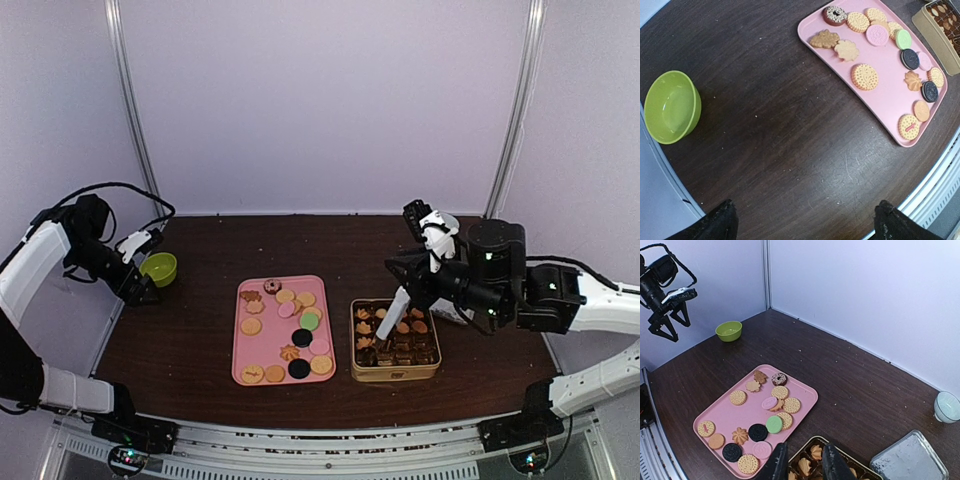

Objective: Pack the cookies
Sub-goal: Pick up the clamp from the empty pocket of the box, then pass from the right arm to the left

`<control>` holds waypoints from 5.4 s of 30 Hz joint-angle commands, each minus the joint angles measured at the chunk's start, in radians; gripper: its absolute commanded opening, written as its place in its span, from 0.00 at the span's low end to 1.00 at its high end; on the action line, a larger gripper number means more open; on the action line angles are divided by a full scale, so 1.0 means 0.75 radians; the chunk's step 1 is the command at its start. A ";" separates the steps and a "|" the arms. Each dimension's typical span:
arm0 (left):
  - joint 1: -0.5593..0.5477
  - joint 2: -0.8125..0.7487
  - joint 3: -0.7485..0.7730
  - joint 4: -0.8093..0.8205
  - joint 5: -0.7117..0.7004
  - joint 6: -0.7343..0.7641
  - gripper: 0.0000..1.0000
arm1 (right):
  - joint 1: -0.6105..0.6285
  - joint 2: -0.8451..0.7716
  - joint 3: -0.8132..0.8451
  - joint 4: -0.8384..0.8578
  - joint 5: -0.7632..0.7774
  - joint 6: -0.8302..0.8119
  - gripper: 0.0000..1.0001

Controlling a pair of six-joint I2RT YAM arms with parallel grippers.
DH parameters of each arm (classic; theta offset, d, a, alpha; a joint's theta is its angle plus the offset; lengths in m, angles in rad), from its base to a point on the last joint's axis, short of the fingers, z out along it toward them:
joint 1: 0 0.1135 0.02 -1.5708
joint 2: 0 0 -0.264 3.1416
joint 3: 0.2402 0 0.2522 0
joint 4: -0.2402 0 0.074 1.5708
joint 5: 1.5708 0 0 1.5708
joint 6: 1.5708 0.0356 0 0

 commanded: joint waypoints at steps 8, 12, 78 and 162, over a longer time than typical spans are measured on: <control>0.003 0.040 0.053 -0.013 0.172 0.052 0.96 | -0.025 0.091 0.080 -0.035 -0.063 -0.014 0.17; -0.090 0.069 0.063 -0.012 0.242 0.070 0.98 | -0.047 0.119 0.118 -0.048 -0.085 -0.006 0.26; -0.496 0.309 0.381 -0.089 0.152 -0.089 0.98 | -0.069 -0.156 -0.192 -0.007 -0.282 -0.060 0.00; -0.631 0.343 0.319 -0.415 0.868 0.333 0.05 | -0.154 0.905 0.824 0.571 -0.940 0.305 0.00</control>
